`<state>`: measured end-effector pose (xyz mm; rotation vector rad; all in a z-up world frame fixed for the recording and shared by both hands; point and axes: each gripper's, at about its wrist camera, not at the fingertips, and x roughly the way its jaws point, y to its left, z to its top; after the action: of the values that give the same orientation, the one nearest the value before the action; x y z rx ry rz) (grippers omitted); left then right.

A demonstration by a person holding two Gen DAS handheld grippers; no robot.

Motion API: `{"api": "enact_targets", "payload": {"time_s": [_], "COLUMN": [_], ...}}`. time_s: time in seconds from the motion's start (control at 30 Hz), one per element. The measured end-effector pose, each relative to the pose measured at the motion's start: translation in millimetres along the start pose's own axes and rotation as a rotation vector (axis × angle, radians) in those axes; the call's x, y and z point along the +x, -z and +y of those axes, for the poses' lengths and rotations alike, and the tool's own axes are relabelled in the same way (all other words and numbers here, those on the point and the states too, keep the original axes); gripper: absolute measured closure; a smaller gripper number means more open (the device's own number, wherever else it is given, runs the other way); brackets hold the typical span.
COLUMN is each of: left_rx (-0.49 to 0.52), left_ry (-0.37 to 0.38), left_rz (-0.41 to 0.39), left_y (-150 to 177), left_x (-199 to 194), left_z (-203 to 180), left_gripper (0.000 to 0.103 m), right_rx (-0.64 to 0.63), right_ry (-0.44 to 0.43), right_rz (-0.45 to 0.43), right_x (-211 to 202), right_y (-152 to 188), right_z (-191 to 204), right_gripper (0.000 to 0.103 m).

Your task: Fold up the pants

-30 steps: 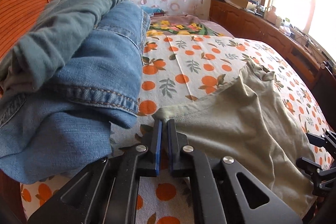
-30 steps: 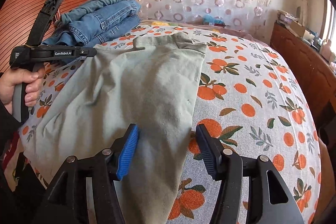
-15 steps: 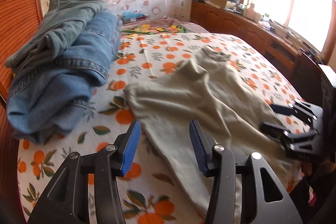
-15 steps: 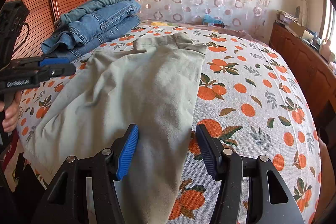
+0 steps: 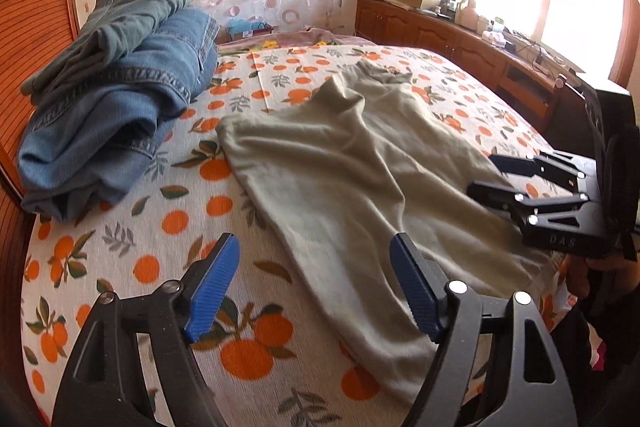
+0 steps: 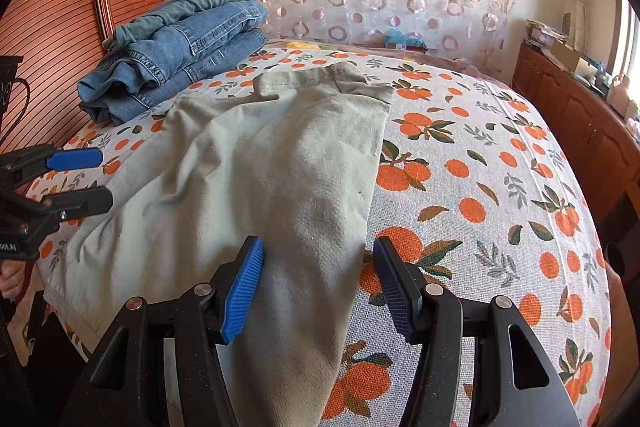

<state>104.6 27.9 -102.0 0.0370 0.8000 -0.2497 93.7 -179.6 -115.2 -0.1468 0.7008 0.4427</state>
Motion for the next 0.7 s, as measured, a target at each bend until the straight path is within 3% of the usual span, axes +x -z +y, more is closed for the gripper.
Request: {"api": "enact_targets", "payload": {"time_s": [0.37, 0.63, 0.7], "left_rx": [-0.027, -0.01, -0.011], "left_ry": [0.012, 0.033, 0.048], "left_rz": [0.035, 0.055, 0.053], "left_y": [29, 48, 51], "left_x": [-13, -26, -29], "left_z": [-5, -16, -18], "left_gripper": [0.025, 0.025, 0.025], "right_rx": [0.026, 0.047, 0.054], "right_ry": [0.036, -0.013, -0.027], "right_rz": [-0.022, -0.045, -0.031], "right_x": [-10, -51, -55], "right_y": [0, 20, 27], "right_z": [-4, -6, -5], "right_gripper": [0.044, 0.044, 0.049]}}
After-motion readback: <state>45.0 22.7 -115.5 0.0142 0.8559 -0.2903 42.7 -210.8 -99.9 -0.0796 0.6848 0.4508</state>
